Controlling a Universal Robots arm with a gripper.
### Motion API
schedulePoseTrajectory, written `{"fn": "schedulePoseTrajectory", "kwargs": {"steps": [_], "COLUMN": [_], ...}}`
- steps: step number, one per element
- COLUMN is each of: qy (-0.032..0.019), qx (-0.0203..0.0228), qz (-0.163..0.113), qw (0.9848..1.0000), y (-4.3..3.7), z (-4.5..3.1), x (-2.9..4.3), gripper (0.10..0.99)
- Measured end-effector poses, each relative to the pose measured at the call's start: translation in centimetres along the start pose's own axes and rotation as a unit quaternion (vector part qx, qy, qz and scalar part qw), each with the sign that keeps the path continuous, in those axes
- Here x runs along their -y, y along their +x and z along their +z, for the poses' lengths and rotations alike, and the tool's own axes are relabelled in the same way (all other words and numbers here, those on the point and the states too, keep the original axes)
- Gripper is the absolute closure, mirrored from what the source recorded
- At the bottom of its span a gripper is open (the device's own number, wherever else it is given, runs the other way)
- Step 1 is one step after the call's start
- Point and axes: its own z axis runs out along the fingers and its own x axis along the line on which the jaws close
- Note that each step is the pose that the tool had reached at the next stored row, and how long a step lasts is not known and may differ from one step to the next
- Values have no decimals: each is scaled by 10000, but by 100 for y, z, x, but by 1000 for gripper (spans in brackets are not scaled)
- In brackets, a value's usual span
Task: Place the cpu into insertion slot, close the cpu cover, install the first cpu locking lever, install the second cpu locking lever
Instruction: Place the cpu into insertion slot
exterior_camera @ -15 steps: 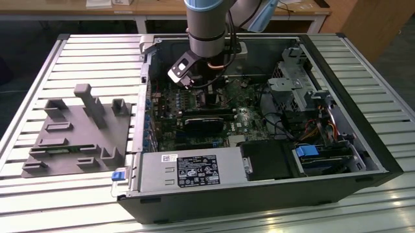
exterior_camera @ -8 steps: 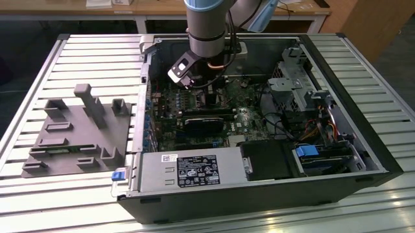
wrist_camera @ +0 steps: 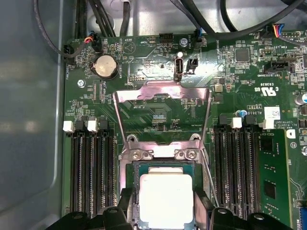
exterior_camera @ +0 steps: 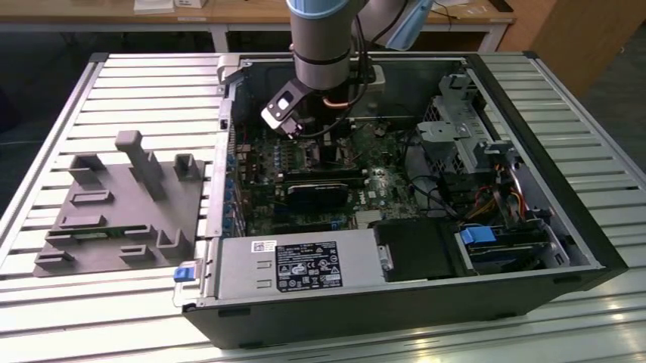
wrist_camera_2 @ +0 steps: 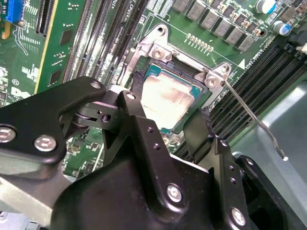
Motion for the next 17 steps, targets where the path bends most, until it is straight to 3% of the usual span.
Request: {"fn": "schedulePoseTrajectory", "kwargs": {"steps": [14,17], "qy": [0,1], "qx": [0,-29], "qz": [0,2], "qw": [10000,10000], "y": [1,2], "z": [-7,-7], "x": [-34,-36], "gripper": [475,475]}}
